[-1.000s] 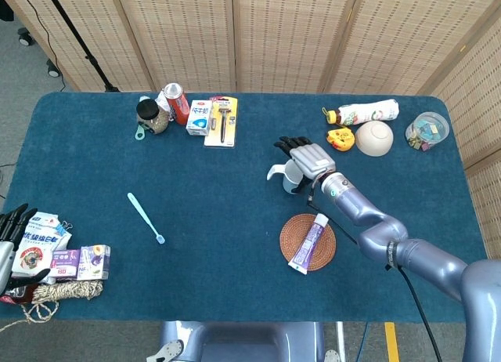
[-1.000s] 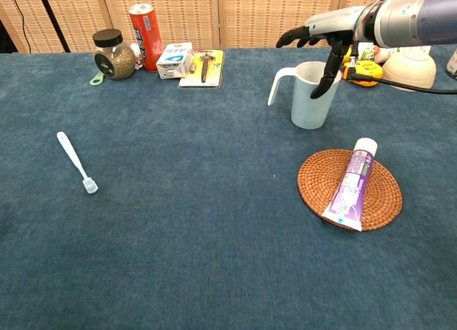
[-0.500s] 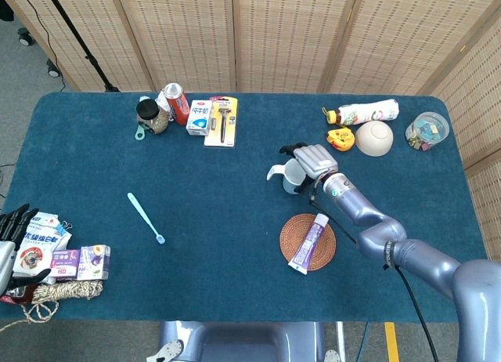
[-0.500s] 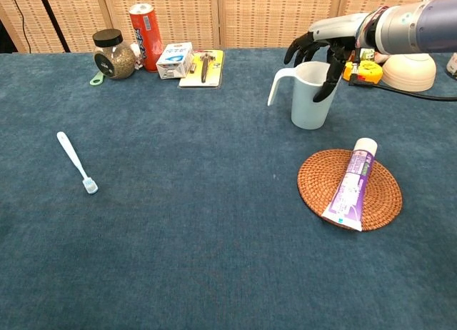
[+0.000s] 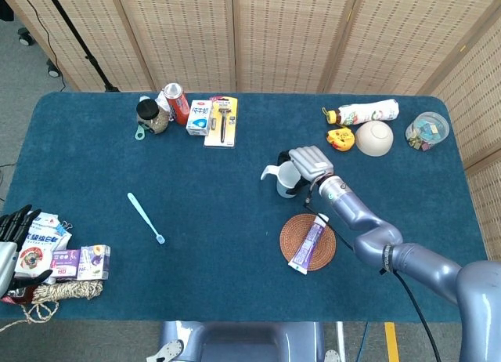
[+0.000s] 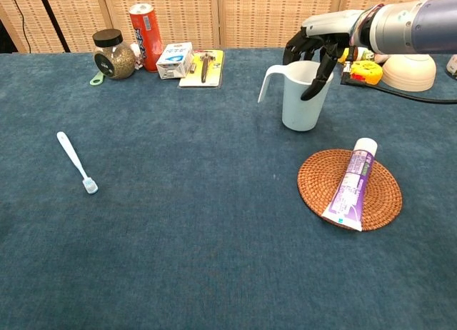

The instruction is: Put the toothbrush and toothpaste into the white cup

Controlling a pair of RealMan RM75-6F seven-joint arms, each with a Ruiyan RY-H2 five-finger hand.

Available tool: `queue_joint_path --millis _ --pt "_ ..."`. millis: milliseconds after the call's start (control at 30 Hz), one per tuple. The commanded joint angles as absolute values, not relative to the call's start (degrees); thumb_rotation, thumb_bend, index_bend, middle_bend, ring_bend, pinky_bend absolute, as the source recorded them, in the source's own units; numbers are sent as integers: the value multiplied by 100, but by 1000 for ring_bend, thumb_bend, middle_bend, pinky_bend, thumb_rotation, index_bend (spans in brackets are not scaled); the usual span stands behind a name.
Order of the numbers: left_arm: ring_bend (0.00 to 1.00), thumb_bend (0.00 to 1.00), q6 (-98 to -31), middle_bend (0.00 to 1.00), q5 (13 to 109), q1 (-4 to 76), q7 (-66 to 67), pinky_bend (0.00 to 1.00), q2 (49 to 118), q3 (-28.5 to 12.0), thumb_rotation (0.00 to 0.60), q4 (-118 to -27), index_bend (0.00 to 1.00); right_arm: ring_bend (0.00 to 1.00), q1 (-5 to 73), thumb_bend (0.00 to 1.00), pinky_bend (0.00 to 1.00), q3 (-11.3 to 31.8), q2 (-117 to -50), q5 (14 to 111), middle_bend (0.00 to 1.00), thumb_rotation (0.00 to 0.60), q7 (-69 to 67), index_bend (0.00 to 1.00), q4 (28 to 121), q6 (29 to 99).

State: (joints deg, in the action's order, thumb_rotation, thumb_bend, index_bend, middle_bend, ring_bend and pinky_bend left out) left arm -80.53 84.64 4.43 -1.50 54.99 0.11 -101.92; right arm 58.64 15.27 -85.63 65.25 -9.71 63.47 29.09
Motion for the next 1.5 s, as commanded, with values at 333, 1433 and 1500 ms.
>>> queue_joint_path --millis 333,1433,1500 --pt "0 8 -8133 0 8612 409 -148 0 5500 72 600 -10189 0 410 6172 314 543 1586 -8292 6036 484 600 166 465 8129 3466" --pt "0 9 -8190 0 8643 382 -340 0 5452 81 600 -10137 0 334 6772 325 530 1391 -9649 4508 435 600 1645 406 7497 4116" --pt "0 9 -8184 0 8647 383 -329 0 5455 86 600 -10141 0 311 6752 326 528 1402 -9674 4559 416 600 1594 392 7479 4119"
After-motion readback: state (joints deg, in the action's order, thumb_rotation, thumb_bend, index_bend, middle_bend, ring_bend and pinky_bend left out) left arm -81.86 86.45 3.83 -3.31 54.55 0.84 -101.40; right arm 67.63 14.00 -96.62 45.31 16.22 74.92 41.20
